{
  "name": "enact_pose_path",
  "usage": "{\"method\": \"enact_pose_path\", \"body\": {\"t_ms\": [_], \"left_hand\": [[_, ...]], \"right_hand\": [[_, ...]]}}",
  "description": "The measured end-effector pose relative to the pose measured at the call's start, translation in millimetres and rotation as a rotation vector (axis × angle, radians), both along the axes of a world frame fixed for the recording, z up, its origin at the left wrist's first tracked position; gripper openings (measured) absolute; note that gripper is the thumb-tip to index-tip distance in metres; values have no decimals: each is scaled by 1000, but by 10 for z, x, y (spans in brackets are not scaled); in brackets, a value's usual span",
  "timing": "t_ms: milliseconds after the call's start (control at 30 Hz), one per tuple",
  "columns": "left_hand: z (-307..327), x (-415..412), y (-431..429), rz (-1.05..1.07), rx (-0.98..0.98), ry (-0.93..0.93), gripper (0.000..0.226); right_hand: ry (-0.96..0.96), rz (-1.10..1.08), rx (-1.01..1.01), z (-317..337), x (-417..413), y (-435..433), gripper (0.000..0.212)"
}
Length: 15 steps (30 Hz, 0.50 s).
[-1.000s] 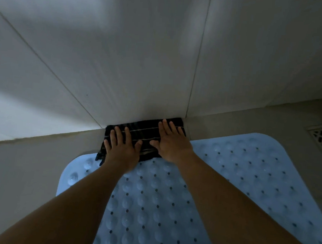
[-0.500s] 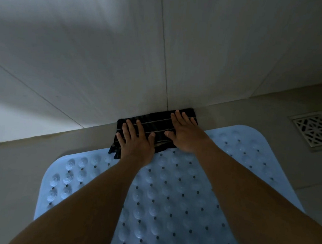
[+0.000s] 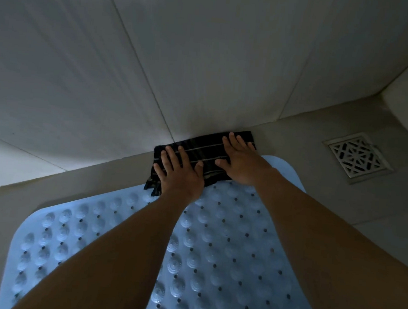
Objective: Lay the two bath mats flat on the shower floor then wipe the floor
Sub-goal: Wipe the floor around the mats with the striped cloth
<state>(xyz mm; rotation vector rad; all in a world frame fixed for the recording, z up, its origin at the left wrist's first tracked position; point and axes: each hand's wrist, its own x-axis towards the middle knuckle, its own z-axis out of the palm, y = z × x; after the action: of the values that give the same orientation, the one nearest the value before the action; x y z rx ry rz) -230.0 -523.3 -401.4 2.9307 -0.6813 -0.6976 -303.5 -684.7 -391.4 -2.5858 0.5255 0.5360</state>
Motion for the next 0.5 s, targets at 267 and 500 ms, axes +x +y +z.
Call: {"method": "enact_pose_path", "body": {"t_ms": [267, 500], "left_hand": [[78, -64, -309, 12, -15, 118, 72], [114, -50, -315, 9, 38, 146, 74]], "right_hand": [[8, -22, -29, -45, -164, -290, 72], [47, -41, -49, -71, -128, -221, 70]]}}
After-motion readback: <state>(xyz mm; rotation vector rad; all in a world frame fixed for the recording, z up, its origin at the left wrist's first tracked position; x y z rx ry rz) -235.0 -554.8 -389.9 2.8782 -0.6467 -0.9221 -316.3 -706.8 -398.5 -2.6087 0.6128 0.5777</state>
